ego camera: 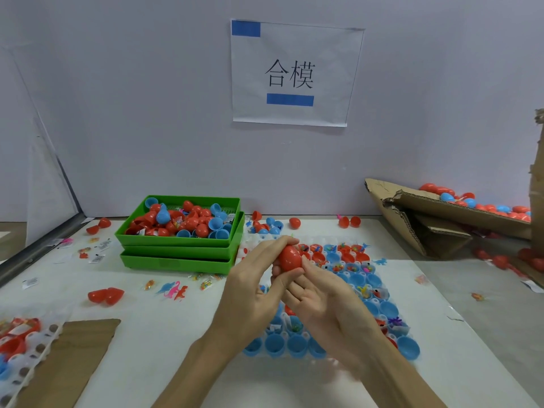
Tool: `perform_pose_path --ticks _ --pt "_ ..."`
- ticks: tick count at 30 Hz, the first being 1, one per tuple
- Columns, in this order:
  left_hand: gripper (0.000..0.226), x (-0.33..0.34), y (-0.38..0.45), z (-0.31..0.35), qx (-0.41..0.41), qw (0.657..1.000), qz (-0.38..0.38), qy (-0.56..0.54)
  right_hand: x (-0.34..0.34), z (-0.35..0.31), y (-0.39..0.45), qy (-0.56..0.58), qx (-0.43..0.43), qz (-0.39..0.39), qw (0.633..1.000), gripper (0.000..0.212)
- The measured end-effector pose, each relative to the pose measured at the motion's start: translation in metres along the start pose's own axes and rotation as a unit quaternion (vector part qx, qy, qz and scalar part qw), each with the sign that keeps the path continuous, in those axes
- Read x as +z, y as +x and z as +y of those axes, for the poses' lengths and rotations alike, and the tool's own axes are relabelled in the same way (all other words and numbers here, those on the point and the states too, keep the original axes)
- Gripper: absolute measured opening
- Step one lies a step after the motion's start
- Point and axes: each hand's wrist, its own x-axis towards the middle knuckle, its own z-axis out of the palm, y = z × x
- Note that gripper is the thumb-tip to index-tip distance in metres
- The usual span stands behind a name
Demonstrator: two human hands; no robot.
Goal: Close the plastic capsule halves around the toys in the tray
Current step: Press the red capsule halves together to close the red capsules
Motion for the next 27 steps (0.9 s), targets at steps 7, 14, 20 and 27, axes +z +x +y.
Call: perform_pose_path --ticks 7,14,20,27 --pt "0.043 -0.001 0.000 0.002 0.030 0.998 -0.033 -0.035 -0.002 -0.006 -0.001 -0.023 0.010 -0.071 0.997 0.036" --pt "0.033 0.000 -0.002 0.008 0.061 0.997 -0.025 -0.039 -0.008 -0.005 -0.001 0.003 0.047 -0.090 0.995 0.034" --pt "0.033 0.003 -0.002 0.009 0.059 0.998 -0.009 -0.019 -0.009 -0.002 0.000 0.037 0.057 -0.060 0.996 0.042" --pt "0.038 0.000 0.001 0.007 -0.004 0.997 -0.044 -0.061 -0.010 -0.001 0.002 0.043 0.046 -0.023 0.998 0.047"
